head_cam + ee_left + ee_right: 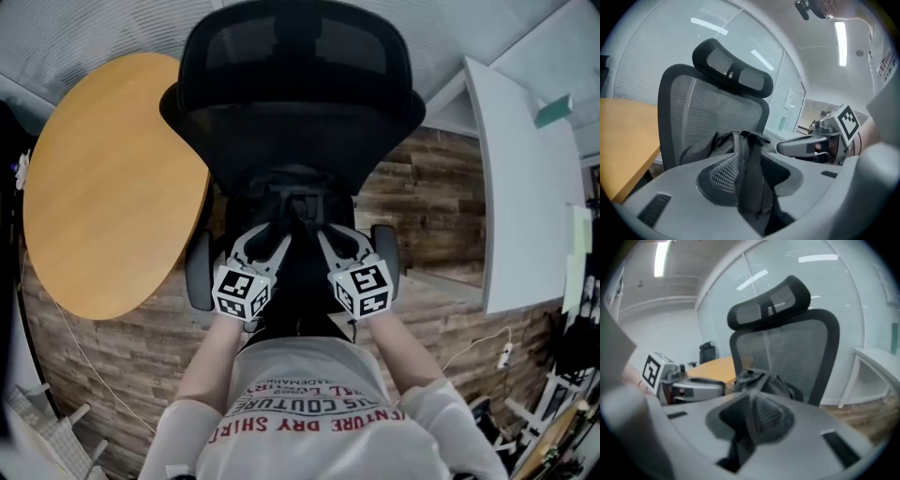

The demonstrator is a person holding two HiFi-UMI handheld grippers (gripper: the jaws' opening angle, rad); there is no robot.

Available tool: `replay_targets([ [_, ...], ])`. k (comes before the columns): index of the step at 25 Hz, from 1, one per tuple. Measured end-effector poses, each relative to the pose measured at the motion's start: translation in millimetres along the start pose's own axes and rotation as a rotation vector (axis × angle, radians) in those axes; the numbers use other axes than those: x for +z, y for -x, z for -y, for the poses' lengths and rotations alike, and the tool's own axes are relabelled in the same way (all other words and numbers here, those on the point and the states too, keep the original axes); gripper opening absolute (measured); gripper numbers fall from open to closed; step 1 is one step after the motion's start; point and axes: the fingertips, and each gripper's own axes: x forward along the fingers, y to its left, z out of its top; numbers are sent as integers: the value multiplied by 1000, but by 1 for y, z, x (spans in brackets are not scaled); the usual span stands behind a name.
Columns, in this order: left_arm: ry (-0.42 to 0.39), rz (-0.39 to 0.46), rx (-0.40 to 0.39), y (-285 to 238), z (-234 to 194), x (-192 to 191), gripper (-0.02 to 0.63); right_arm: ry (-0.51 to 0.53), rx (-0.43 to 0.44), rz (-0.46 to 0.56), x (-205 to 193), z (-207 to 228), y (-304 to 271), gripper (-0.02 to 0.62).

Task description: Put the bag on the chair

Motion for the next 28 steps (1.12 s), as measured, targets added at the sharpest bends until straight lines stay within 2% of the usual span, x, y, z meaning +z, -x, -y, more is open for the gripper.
replay_targets([
  [1, -7, 9, -6, 6, 6, 5, 157, -3, -5, 11, 4, 0, 6, 52],
  [3, -27, 22, -22, 16, 18, 15, 73, 8, -3, 25, 10, -5, 15, 45],
  [4, -42, 31, -29, 20, 24, 20, 51, 18, 3, 31, 14, -9, 18, 43],
  [11, -132, 114, -68, 56, 69, 63, 40, 83, 40, 139, 55, -45, 61, 34],
  [20, -310, 269, -29, 94, 103, 147, 37, 206, 94, 358, 128, -73, 113, 28],
  [23, -328, 289, -28, 102, 110, 161, 37, 245, 103, 388, 137, -79, 119, 28],
  [28, -337, 310, -17, 106, 113, 171, 37, 245, 103, 401, 143, -81, 124, 26],
])
